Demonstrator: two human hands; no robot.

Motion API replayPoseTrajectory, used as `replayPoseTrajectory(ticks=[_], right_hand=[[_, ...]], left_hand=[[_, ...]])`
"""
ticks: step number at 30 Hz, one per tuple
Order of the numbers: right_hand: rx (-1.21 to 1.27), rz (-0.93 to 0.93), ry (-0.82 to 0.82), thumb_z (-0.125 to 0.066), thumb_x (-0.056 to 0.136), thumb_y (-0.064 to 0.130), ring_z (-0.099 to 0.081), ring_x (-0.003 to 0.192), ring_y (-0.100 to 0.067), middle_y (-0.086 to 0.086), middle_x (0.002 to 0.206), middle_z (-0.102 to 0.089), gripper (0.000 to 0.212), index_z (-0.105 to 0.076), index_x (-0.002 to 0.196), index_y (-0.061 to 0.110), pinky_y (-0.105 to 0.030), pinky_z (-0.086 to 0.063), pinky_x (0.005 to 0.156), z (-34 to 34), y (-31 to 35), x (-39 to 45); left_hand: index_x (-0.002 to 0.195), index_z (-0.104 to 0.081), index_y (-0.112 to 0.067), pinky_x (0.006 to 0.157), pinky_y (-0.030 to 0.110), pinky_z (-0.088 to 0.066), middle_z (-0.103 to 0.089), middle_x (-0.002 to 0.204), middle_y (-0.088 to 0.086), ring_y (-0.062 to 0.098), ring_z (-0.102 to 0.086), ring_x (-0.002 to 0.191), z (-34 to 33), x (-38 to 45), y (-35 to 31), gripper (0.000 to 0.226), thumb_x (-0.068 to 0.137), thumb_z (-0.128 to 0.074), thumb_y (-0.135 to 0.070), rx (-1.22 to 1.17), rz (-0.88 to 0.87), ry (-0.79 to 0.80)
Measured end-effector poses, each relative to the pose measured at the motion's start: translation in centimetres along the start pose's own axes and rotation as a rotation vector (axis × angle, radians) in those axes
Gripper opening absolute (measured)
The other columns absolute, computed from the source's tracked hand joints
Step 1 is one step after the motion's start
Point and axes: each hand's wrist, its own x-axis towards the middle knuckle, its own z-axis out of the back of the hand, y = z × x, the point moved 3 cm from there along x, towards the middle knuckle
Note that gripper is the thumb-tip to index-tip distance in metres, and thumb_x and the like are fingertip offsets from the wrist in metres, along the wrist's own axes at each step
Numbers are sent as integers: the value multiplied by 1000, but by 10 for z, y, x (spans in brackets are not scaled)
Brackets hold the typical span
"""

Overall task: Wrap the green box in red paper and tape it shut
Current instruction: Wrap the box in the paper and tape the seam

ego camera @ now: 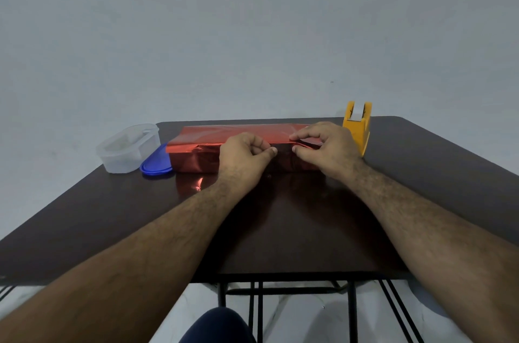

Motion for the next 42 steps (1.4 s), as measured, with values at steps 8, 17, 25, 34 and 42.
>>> replayPoseTrajectory(ticks=[8, 17, 25, 34, 42], right_hand=[[-13, -3, 10, -88, 79, 33, -66, 106, -4, 16, 104, -74, 24, -83, 102, 39, -30, -54, 95, 0, -1, 1], [-45, -9, 12, -87, 81, 34, -65, 105, -5, 15, 103, -74, 23, -82, 102, 39, -27, -50, 90, -1, 1, 0], [-42, -10, 1, -88, 81, 32, -65, 105, -5, 18, 101, -73, 23, -83, 103, 37, -32, -54, 95, -1, 3, -1], [-79, -18, 6, -87, 81, 35, -62, 105, -5, 18, 101, -72, 24, -83, 104, 40, -30, -53, 92, 0, 4, -1], [-108, -1, -44, -86, 71, 62, -58, 94, 3, 20, 94, -70, 36, -82, 93, 34, -13, -43, 78, -5, 19, 0]], left_hand=[[71, -72, -24, 68, 37, -64, -73, 64, -5, 14, -72, 62, -1, 2, -1, 18, 81, -87, -27, 74, -30, -19], [73, -74, -25, 76, 37, -63, -71, 65, -11, 8, -71, 69, 2, 1, -14, 15, 81, -82, -35, 217, -71, -77], [76, -75, -24, 82, 35, -62, -71, 71, -12, 13, -72, 79, 4, 0, -20, 18, 81, -82, -40, 298, -64, -86], [80, -59, -24, 78, 35, -57, -66, 75, -9, 18, -67, 80, 22, -3, -15, 25, 79, -83, -32, 272, -4, -191], [87, -54, -25, 75, 40, -59, -65, 72, -8, 16, -66, 75, 18, -1, -23, 38, 80, -88, -42, 250, -83, -144]])
